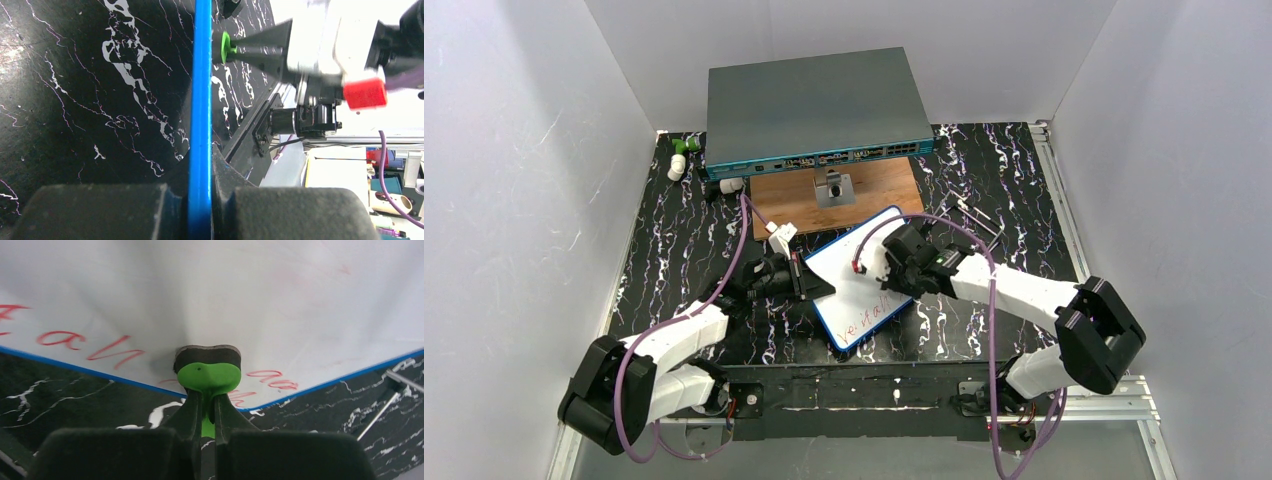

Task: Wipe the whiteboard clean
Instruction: Erase the whiteboard at the center of the board.

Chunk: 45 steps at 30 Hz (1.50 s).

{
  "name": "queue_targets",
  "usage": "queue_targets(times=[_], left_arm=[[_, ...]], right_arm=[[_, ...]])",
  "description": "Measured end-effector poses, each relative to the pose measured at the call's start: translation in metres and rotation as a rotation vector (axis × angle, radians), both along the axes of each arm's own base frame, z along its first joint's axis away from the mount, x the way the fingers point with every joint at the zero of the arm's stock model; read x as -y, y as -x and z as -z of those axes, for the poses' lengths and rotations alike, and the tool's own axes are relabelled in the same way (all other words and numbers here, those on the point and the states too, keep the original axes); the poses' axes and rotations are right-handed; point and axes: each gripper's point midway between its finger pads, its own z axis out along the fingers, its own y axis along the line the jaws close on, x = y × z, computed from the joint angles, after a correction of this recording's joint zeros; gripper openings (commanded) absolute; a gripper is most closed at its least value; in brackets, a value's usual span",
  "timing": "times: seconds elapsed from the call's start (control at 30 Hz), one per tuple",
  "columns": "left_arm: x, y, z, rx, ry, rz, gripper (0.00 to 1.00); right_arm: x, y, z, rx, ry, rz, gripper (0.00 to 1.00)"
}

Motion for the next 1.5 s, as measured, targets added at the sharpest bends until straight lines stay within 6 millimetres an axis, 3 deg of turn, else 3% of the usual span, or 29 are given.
queue_targets(times=[0.2,0.3,0.53,0.67,0.9,1.03,1.27,1.4,1.5], left_arm=[[0.000,0.001,-0.001,0.008,0.000,0.005,0.00],[0.000,0.001,-0.001,0.007,0.001,0.009,0.00],[0.000,0.002,0.000,0.010,-0.002,0.013,0.00],[0.000,0.002,-0.001,0.015,-0.003,0.014,0.00],[-0.001,0.002,-0.001,0.021,-0.004,0.012,0.00],[-0.001,0.003,-0.001,0.020,-0.002,0.015,0.00],[-0.001,0.004,-0.002,0.026,-0.005,0.019,0.00],[-0.002,0.005,-0.002,0.035,-0.010,0.020,0.00],[-0.002,0.005,-0.003,0.038,-0.011,0.021,0.00]], right_arm=[[0.022,-0.025,-0.002,0.016,-0.013,0.113,0.01],[0.018,-0.018,0.000,-0.018,-0.022,0.087,0.01],[-0.005,0.024,0.006,-0.102,-0.006,-0.111,0.01],[-0.001,0.019,0.006,-0.102,-0.012,-0.084,0.01],[0.020,-0.012,0.003,-0.064,-0.033,0.054,0.01],[0.016,-0.006,0.004,-0.096,-0.049,0.037,0.01],[-0.003,0.028,0.008,-0.170,-0.048,-0.108,0.01],[0.000,0.023,0.008,-0.162,-0.050,-0.086,0.01],[0.008,0.009,0.006,-0.145,-0.061,-0.025,0.01]])
